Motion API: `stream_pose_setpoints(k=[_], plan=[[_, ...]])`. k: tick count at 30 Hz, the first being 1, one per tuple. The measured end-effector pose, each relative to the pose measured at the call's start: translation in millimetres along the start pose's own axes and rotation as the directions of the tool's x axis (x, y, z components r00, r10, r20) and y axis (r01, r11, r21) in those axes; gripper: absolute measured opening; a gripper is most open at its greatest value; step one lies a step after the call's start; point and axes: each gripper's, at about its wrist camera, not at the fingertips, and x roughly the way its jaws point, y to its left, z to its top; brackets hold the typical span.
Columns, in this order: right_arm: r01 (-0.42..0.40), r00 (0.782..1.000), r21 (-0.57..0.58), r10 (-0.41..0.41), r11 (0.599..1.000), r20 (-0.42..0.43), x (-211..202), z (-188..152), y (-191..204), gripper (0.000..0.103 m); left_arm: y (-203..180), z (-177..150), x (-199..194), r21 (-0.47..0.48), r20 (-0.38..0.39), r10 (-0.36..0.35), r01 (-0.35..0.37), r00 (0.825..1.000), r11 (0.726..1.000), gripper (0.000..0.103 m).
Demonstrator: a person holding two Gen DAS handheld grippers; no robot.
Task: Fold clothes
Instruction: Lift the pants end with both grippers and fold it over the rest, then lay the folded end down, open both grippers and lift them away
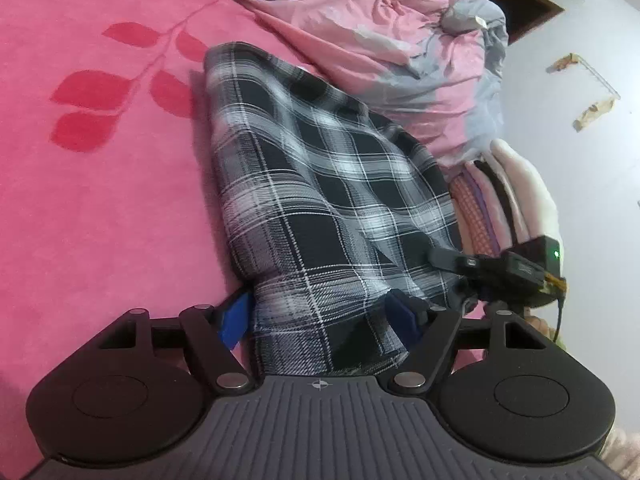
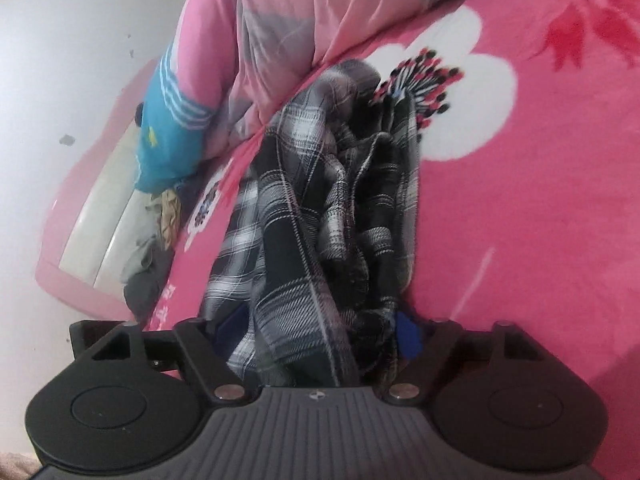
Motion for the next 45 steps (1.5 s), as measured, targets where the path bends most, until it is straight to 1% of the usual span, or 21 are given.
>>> stream_pose_setpoints(k=[1,2,3,4,5,7,13,16,20,23,24,26,27,30,32,35,37,40,42,43,45], plan=[[0.001,1.000,-0.001,-0.001,1.000,0.006,2,0,0,0.061,-1,-2,-2,0.011,0.005,0.006,-0.006,1.000,1.000,0.060],[-0.001,1.000,0.009,0.001,1.000,0.016,4,-1,-1,0.047,-1,-4,-2,0.018,0.007,0.010,-0.010,1.000,1.000,0.043],[-0.007,1.000,0.028,0.006,1.000,0.026,6,-1,-2,0.040,-1,-4,0,0.015,0.004,0.007,-0.007,1.000,1.000,0.036],[-0.008,0.999,0.040,0.006,0.999,0.040,5,-4,-1,0.038,-1,-4,1,0.003,-0.002,-0.005,0.005,1.000,1.000,0.026],[-0.007,0.998,0.051,0.005,0.999,0.055,4,-7,0,0.035,-1,-4,0,-0.009,-0.002,-0.013,0.013,1.000,1.000,0.021],[-0.013,0.996,0.067,0.007,0.998,0.087,0,-14,7,0.031,-3,-3,-4,-0.017,0.002,-0.023,0.023,1.000,1.000,0.017],[-0.071,0.987,0.099,0.056,0.993,0.151,-21,-49,34,0.029,-9,-10,-37,-0.038,-0.014,-0.080,0.079,0.997,0.996,0.014],[-0.101,0.983,0.150,0.075,0.984,0.165,-27,-87,41,0.029,-12,-28,-60,-0.027,-0.069,-0.097,0.095,0.993,0.995,0.014],[-0.149,0.977,0.236,0.106,0.960,0.187,-34,-155,49,0.029,-9,-64,-90,-0.046,-0.128,-0.115,0.109,0.985,0.993,0.014],[-0.170,0.971,0.288,0.110,0.942,0.214,-29,-193,48,0.031,-5,-84,-96,-0.030,-0.156,-0.081,0.077,0.984,0.997,0.019],[-0.154,0.972,0.287,0.092,0.945,0.217,-28,-199,46,0.036,-4,-88,-96,-0.024,-0.163,-0.067,0.064,0.984,0.998,0.022],[-0.128,0.973,0.292,0.063,0.948,0.222,-29,-204,42,0.037,-2,-89,-94,-0.024,-0.174,-0.047,0.043,0.984,0.999,0.028],[-0.096,0.974,0.270,0.035,0.958,0.223,-37,-202,47,0.040,-2,-89,-94,-0.022,-0.175,-0.039,0.036,0.984,0.999,0.029],[0.010,0.972,0.192,-0.055,0.981,0.229,-63,-191,61,0.048,-6,-85,-102,0.011,-0.148,-0.025,0.027,0.989,1.000,0.043],[0.106,0.959,0.097,-0.127,0.990,0.254,-84,-175,79,0.048,-9,-84,-107,0.043,-0.119,-0.008,0.013,0.993,0.999,0.051],[0.217,0.939,-0.068,-0.189,0.974,0.289,-101,-144,113,0.048,-9,-87,-107,0.071,-0.084,0.016,-0.010,0.996,0.997,0.053],[0.233,0.944,-0.196,-0.173,0.953,0.280,-93,-118,138,0.048,-9,-91,-103,0.095,-0.076,0.034,-0.027,0.997,0.995,0.053],[0.227,0.967,-0.389,-0.159,0.893,0.199,-48,-79,177,0.048,-11,-99,-98,0.136,-0.059,0.062,-0.053,0.996,0.989,0.053],[0.239,0.971,-0.540,-0.199,0.807,0.131,-4,-62,200,0.044,-12,-102,-98,0.148,-0.043,0.066,-0.059,0.997,0.987,0.053],[0.227,0.972,-0.590,-0.216,0.775,0.091,17,-56,205,0.044,-10,-102,-99,0.144,-0.041,0.060,-0.054,0.997,0.988,0.053],[0.193,0.967,-0.675,-0.253,0.712,0.011,60,-46,214,0.036,-6,-104,-100,0.140,-0.037,0.046,-0.040,0.998,0.989,0.053]])
